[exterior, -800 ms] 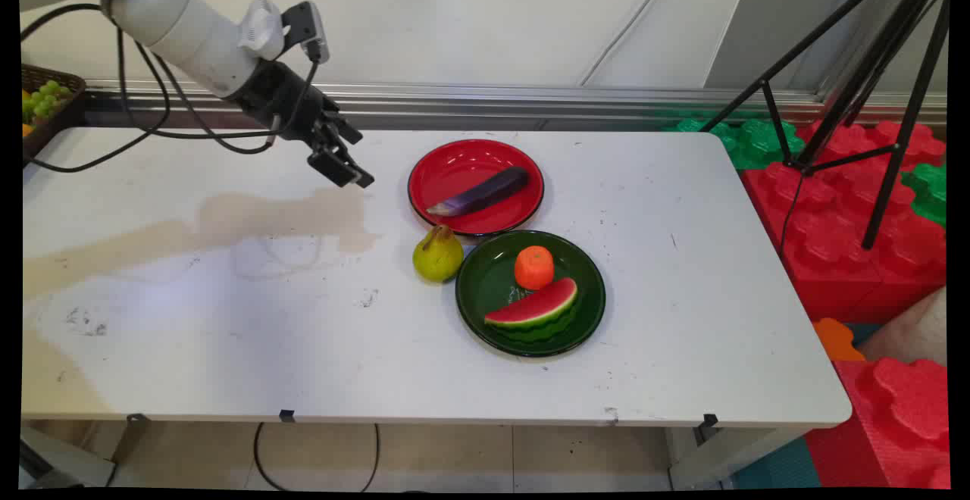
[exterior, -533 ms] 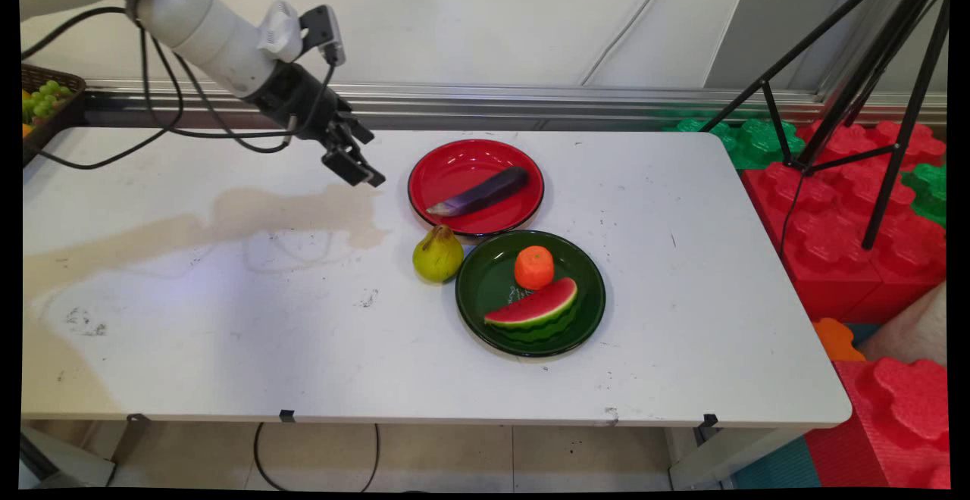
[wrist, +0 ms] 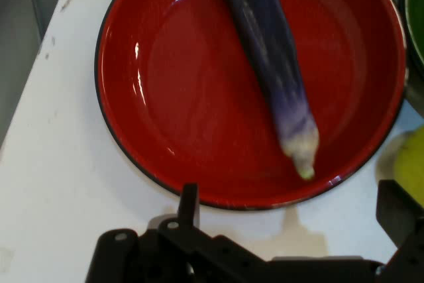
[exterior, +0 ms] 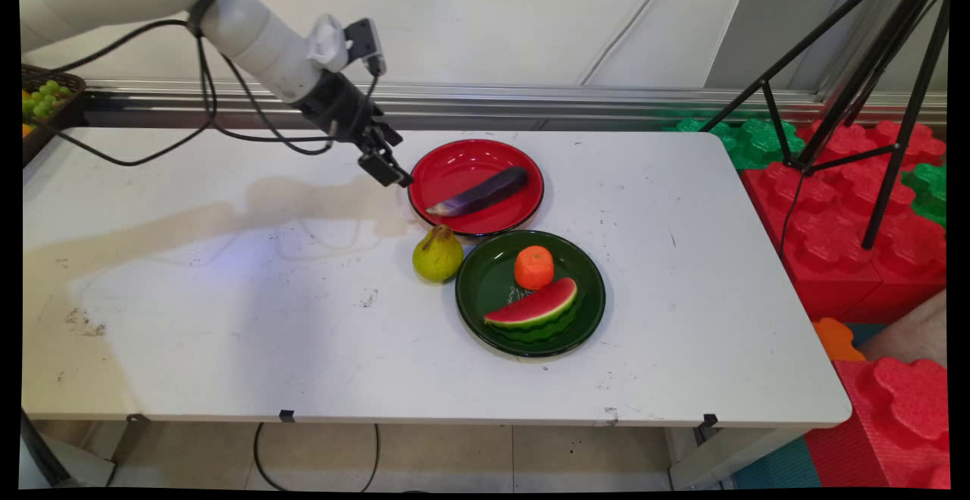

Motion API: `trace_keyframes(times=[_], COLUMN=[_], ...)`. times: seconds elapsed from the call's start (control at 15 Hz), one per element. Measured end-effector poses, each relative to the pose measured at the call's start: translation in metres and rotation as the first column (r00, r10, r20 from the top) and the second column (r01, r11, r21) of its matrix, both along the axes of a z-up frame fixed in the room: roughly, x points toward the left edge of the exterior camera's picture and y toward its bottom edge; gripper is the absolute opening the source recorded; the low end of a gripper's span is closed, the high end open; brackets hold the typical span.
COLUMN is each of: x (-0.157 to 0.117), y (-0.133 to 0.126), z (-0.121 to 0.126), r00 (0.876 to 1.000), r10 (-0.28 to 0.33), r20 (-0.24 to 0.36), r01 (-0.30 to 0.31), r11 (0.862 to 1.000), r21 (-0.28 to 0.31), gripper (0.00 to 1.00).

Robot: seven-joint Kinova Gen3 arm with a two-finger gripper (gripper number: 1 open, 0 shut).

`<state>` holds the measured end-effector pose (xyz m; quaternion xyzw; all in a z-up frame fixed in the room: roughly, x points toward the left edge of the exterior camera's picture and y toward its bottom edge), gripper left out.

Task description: Pick up the eggplant from the red plate

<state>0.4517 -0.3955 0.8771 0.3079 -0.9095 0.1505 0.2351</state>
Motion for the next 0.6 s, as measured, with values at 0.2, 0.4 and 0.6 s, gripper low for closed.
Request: trace_keyframes(times=[0.2,0.4,0.6], x=[-0.013,-0.025,-0.039], y=[-0.017,-0.030,-0.043], z=[-0.013,-0.024,-0.038], r00=[1.000,1.000,1.000], r10=[-0.002,-0.007,-0.012], r20=[0.000,0.003,0.007], r01=[0.002,0.007,0.012], r11=[1.000,1.000,1.000], r21=[0.000,0.003,0.010], gripper=[1.00,1.00,1.00])
